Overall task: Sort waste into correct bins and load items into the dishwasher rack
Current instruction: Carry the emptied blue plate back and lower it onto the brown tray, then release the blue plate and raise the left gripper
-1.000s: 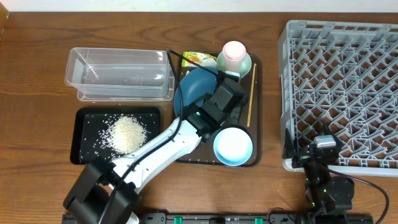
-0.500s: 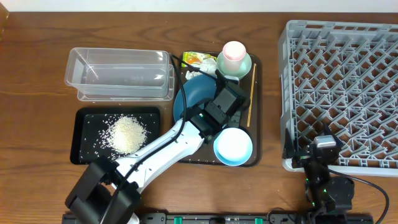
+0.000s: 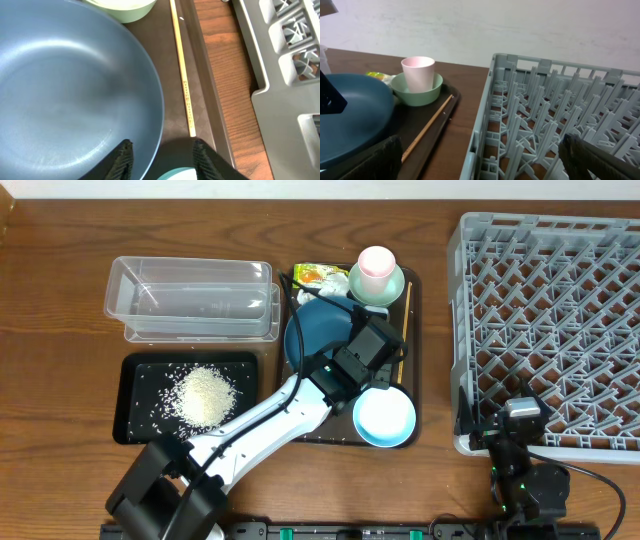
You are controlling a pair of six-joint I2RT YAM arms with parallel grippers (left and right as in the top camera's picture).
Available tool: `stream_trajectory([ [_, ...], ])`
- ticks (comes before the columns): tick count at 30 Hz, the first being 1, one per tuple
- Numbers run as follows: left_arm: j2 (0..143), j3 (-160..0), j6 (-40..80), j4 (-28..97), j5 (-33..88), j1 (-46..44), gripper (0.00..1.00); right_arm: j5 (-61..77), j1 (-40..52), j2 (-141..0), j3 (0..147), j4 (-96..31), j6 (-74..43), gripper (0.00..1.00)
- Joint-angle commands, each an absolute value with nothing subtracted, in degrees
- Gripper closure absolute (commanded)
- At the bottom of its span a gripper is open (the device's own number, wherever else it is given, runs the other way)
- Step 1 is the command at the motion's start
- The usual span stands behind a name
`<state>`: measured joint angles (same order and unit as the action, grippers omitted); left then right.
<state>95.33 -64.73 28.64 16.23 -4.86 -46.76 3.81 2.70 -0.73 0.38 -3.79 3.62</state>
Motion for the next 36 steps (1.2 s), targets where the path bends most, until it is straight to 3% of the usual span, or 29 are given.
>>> stream_trajectory([
  [1,91.98,-65.21,28.34,16.43,-6.24,-46.22,0.54,3.44,1.89,-0.51,0.32,-4.03,4.36,0.01],
  [3,89.49,-65.23,28.36,16.43,-8.71,-45.28,0.48,3.44,1.89,-0.51,0.32,-4.03,4.36,0.01],
  [9,83.33,-65.23,28.38,13.47,-15.59,-38.72,0.42,3.44,1.89,-0.51,0.32,-4.03,4.36,0.01],
  [18,89.27,-65.23,28.36,-0.19,-15.66,-29.36,0.42,3.44,1.89,-0.51,0.32,-4.03,4.36,0.01],
  [24,95.53,-65.21,27.75,2.55,-6.48,-29.28,0.63,3.44,1.89,-0.51,0.32,-4.03,4.36,0.01],
  [28,97.91,-65.21,27.97,8.43,-4.01,-30.48,0.87,3.44,1.89,-0.51,0.32,-4.03,4.36,0.01],
  [32,99.66,-65.08,31.51,16.14,-3.14,-31.99,0.94,3.44,1.89,-0.51,0.32,-4.03,4.36,0.01],
  [36,99.98,-65.06,31.64,20.58,-1.89,-34.17,0.94,3.44,1.89,-0.51,0.32,-4.03,4.36,0.01],
])
